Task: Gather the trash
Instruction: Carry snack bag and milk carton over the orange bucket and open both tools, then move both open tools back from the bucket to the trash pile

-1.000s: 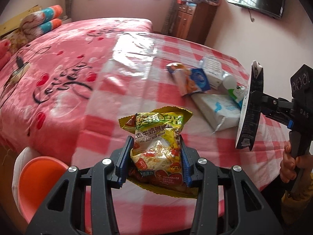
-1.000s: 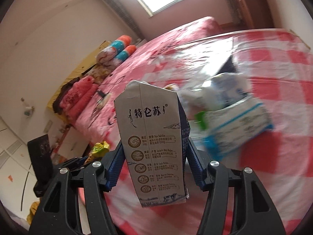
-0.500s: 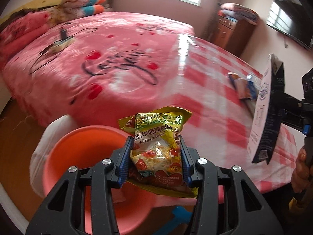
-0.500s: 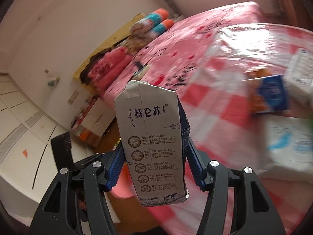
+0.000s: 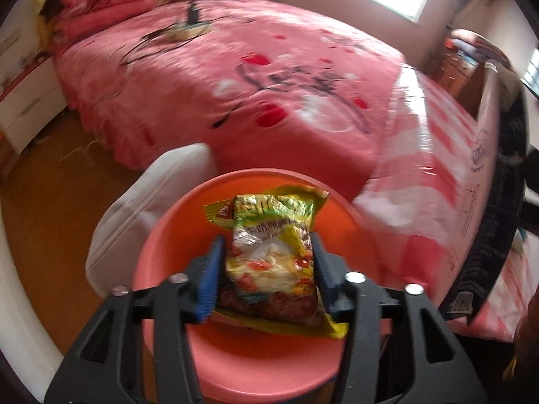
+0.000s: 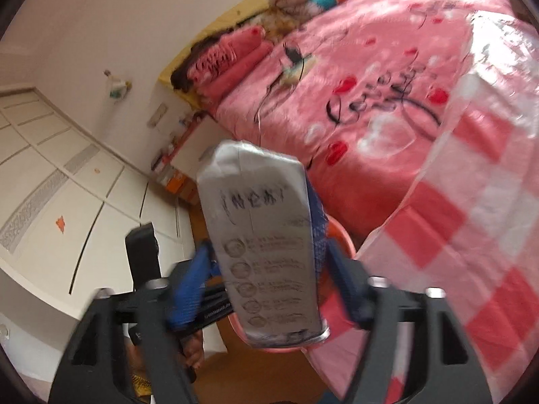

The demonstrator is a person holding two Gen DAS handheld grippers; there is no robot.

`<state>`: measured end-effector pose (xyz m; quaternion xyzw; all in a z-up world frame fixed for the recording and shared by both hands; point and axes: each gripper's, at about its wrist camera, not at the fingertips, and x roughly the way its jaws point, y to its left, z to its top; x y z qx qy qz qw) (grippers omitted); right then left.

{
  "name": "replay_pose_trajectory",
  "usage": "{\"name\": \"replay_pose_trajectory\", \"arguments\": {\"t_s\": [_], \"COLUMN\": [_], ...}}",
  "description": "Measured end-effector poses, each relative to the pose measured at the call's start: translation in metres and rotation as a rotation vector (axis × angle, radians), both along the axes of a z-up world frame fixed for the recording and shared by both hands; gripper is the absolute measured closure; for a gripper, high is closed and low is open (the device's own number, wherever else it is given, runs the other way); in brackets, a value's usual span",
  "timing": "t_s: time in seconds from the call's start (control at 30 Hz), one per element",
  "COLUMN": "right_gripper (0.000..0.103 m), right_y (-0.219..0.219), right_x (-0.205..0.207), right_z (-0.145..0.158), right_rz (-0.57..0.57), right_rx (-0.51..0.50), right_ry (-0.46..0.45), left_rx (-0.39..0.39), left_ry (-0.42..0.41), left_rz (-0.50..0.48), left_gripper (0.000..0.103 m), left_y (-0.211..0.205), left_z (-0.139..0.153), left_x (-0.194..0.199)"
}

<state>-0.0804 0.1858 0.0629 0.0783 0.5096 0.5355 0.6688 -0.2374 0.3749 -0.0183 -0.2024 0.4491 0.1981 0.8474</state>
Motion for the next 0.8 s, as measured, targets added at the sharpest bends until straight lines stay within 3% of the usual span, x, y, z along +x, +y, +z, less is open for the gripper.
{"name": "replay_pose_trajectory", "arguments": {"t_s": [0.1,0.3,0.47,0.63,0.8], "right_gripper": [0.013,0.013,0.012,0.011,0.010], "right_y": [-0.003,-0.040,-0.069,-0.094,-0.111], "right_x": [-0.002,0.006,0.008,-0.003,-0.012], "right_z": [-0.019,-0.022,-0.014,-0.004,-0.006], "right_rz": [-0.021,-0.124,-0.191,-0.213,-0.224], "right_rx": [-0.029,-0.048,-0.039,-0.028,-0.032], "right_ry": [0.038,-0.031,-0.120,-0.241,-0.314], "left_rx": [0.017,0.034,0.052,0.031,0.023], "left_ry": [0.015,0.007,-0.051,-0.175,-0.216], "left_rz": [0.071,0.112,0.064,-0.036,-0.082], "left_gripper": [0.024,0.019,0.016,0.015,0.015], "left_y": [0.012,0.017,0.000,-0.022,-0.045], "left_z": [-0.005,-0.005,0.002,0.012,0.022], "left_x": [-0.007,-0.010,-0.003,0.002,0.012]}}
